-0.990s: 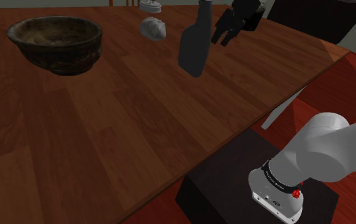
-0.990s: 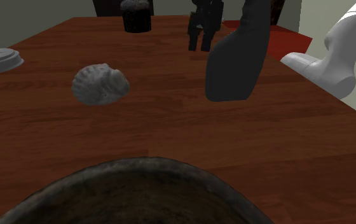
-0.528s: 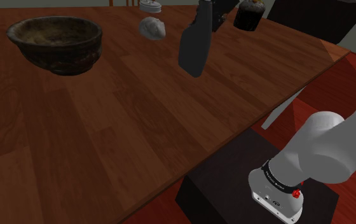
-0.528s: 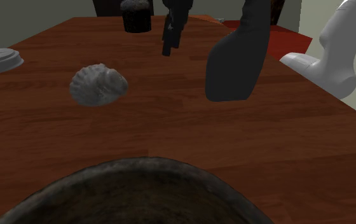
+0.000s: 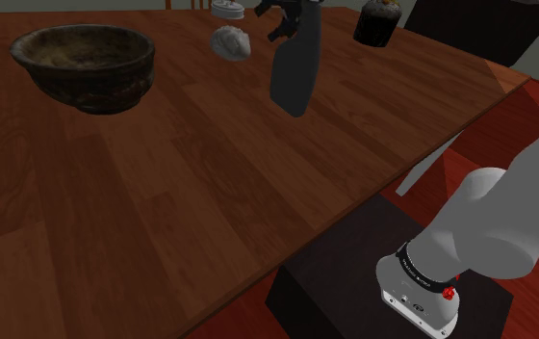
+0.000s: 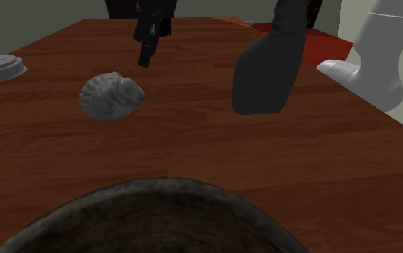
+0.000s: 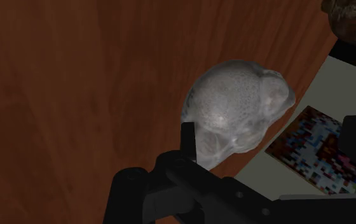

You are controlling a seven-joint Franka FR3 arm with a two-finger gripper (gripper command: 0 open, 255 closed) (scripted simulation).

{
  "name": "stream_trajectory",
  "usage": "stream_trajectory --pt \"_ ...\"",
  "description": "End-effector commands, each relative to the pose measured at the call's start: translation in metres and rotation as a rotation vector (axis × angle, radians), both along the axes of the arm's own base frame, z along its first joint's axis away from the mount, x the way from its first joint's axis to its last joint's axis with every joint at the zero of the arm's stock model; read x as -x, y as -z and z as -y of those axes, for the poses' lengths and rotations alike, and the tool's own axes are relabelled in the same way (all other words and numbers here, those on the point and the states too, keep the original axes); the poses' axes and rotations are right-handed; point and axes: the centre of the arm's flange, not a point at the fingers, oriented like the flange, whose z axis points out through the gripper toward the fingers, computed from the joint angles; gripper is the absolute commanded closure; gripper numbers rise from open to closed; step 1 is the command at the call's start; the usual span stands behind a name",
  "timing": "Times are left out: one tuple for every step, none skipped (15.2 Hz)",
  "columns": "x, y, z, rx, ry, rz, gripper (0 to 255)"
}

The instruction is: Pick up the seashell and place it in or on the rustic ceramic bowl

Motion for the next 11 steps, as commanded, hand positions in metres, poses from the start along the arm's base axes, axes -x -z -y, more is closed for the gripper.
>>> stream_trajectory --pt "-0.022 0.000 -0.002 -0.073 0.007 0.019 0" --pt "-0.026 0.000 -0.002 -0.087 0.008 0.023 0" --pt "-0.028 0.003 -0.006 -0.087 0.008 0.023 0" --pt "-0.030 0.006 -0.010 -0.087 0.008 0.023 0" --pt "-0.031 0.009 -0.014 -0.087 0.008 0.023 0" --pt "-0.033 0.012 -0.018 -0.087 0.008 0.023 0" --pt "-0.035 0.015 -0.022 -0.087 0.008 0.023 0" --pt "-0.037 0.018 -0.026 -0.087 0.008 0.023 0" --pt "-0.040 0.022 -0.032 -0.087 0.008 0.023 0" --pt "-0.040 0.022 -0.032 -0.087 0.008 0.023 0" --pt "-0.040 0.022 -0.032 -0.087 0.008 0.023 0"
